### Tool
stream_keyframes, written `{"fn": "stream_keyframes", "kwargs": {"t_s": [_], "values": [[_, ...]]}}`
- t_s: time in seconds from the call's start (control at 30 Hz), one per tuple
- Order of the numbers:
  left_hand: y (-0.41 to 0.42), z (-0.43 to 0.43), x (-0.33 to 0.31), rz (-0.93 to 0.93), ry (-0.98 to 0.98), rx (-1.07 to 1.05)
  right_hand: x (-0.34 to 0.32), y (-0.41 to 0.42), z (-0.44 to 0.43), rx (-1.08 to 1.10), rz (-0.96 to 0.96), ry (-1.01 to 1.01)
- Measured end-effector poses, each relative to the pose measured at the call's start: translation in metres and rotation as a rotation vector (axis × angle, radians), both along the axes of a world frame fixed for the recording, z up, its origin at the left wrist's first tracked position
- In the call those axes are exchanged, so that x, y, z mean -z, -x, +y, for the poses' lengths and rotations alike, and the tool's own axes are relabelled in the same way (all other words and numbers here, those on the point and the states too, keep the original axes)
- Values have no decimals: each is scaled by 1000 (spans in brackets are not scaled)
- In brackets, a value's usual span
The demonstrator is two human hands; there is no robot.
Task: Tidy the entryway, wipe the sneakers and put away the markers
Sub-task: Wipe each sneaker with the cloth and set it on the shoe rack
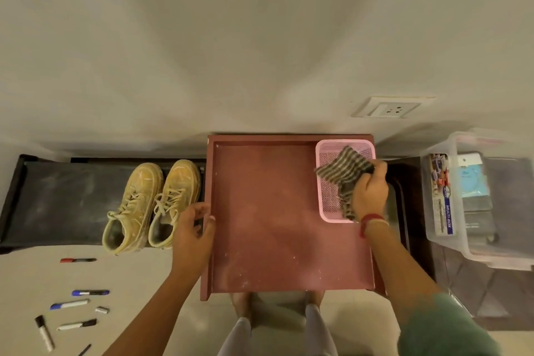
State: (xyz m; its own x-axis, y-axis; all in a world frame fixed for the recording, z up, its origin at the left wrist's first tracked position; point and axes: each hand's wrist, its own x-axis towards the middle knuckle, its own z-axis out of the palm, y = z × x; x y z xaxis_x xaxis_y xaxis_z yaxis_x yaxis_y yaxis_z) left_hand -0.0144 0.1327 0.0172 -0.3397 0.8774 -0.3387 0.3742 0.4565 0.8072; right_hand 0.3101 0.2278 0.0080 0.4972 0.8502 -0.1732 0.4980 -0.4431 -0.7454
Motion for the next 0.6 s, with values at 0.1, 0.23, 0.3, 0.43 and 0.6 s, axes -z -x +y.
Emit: {"fn": "stream_keyframes", "kwargs": {"t_s": [0.1, 0.23, 0.3, 0.43, 0.6], "values": [[15, -10, -8, -8, 4, -36, -36, 15, -23, 46, 85, -53], [52, -36, -1, 125, 25, -29, -53, 34, -45, -11, 140, -88], [73, -54, 8, 219, 36, -20, -56, 42, -52, -13, 67, -150], [110, -88, 35, 543, 85, 144, -54, 62, -64, 32, 50, -310], [136, -117, 89, 859, 148, 580, -34, 104, -80, -51, 243, -394]]}}
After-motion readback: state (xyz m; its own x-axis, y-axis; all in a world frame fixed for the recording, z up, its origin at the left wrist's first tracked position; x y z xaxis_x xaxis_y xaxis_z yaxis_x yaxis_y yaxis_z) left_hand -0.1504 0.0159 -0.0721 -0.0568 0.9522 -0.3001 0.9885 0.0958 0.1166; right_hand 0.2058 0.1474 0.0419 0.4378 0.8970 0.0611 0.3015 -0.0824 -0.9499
